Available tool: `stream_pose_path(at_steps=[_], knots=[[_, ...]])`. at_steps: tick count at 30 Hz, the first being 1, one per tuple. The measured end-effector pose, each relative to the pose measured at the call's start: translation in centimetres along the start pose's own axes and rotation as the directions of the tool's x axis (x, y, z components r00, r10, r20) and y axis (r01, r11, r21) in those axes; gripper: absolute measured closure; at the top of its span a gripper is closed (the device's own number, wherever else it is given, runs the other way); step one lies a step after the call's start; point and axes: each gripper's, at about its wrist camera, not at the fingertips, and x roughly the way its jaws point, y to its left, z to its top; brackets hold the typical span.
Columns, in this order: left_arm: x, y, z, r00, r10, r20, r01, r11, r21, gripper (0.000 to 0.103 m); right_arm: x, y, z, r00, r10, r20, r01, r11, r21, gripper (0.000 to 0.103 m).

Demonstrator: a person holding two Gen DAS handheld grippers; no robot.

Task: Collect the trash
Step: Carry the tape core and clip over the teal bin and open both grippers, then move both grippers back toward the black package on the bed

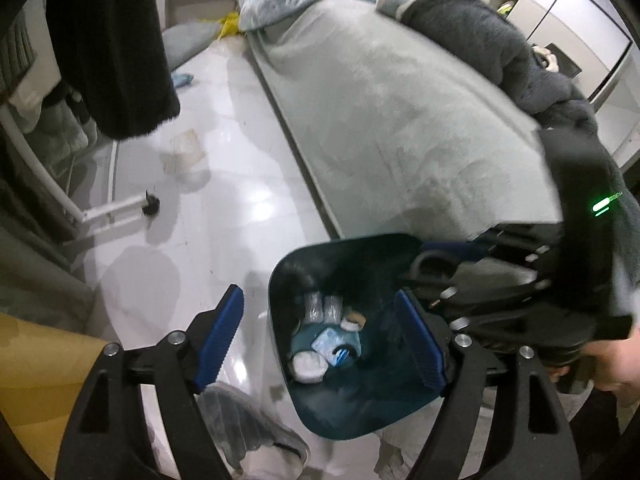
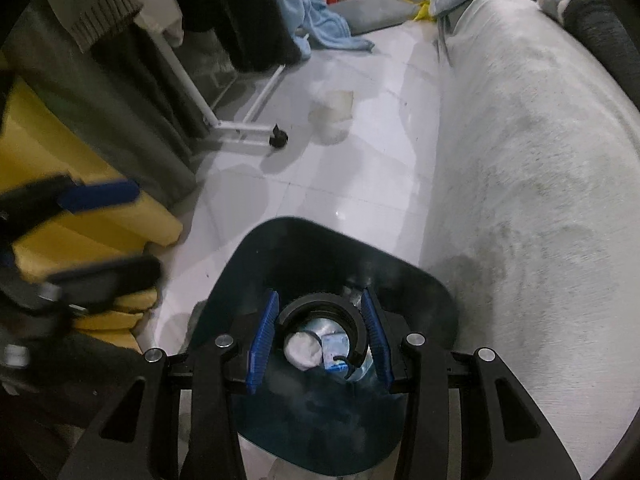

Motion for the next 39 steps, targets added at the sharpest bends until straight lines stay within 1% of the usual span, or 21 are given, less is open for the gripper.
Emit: stream_pose_path(at_steps=[4,7,10,12,14,16,19,20,23,25,30,32,33,36,39], knots=[[-1.5,-0.3,0.5,0.998,0.002,0.057,-0.003,1.0,0.023,0.023,1.2,0.5,-0.6,0.999,-0.009,-0.04,0.008,1.0,-0.017,0.059],[-2.7,-0.7,1.0,0.994,0.012,0.111,-0.018,0.999,0.048,0.025,2.1,0.7,-1.2,0.997,-0.016,-0.07,0.014,0.999,-0.029,0.059],[-4.5,-1.7,1.6,0.984,0.021,0.179,-0.039,0.995,0.096,0.025,2.8,0.8,-1.6,0.995,-0.014,-0.094,0.012,1.0,-0.027,0.057],[-5.4,-2.2,1.9,0.977,0.009,0.214,-0.034,0.993,0.114,0.025,2.9,0.8,-1.7,0.994,-0.012,-0.106,0.009,1.0,-0.029,0.056],[-6.1,-2.6,2.1,0.969,-0.013,0.245,-0.018,0.992,0.123,0.025,2.6,0.8,-2.2,0.993,-0.015,-0.117,0.011,0.999,-0.035,0.053],[-6.8,-3.1,2.3,0.96,-0.026,0.278,-0.011,0.991,0.132,0.025,1.9,0.8,-2.4,0.994,-0.007,-0.113,0.003,0.999,-0.033,0.042],[-8.1,-4.1,2.8,0.943,-0.037,0.332,-0.014,0.988,0.151,0.025,0.1,0.6,-1.9,0.996,0.006,-0.089,-0.008,1.0,-0.019,0.038],[-8.4,-4.3,2.8,0.938,-0.035,0.345,-0.021,0.988,0.156,0.025,-0.3,0.5,-1.8,0.997,0.007,-0.083,-0.009,1.0,-0.019,0.038],[-9.7,-5.3,3.3,0.915,-0.008,0.403,-0.067,0.983,0.171,0.025,-1.9,0.0,-1.7,0.998,0.026,-0.05,-0.026,1.0,-0.003,0.036],[-10.1,-5.4,3.5,0.906,-0.008,0.422,-0.071,0.983,0.169,0.024,-3.2,-0.2,-1.4,0.999,0.033,-0.019,-0.033,0.999,0.006,0.034],[-10.5,-6.7,4.3,0.894,-0.043,0.447,-0.037,0.985,0.169,0.024,-6.3,-1.3,-1.6,0.998,0.028,0.061,-0.028,1.0,-0.001,0.032],[-10.6,-7.6,4.7,0.888,-0.058,0.455,-0.027,0.983,0.179,0.023,-7.6,-2.1,-1.7,0.995,0.016,0.097,-0.016,1.0,0.0,0.026],[-10.7,-7.9,4.7,0.887,-0.061,0.459,-0.027,0.983,0.184,0.021,-8.2,-2.4,-1.8,0.994,0.006,0.112,-0.006,1.0,0.0,0.024],[-10.8,-9.5,4.9,0.879,-0.095,0.467,-0.006,0.978,0.21,0.015,-10.0,-3.8,-2.5,0.986,-0.016,0.166,0.016,1.0,0.006,0.023],[-10.7,-11.0,5.3,0.872,-0.12,0.475,0.008,0.973,0.231,0.012,-11.8,-5.0,-3.1,0.976,-0.041,0.213,0.038,0.999,0.021,0.022]])
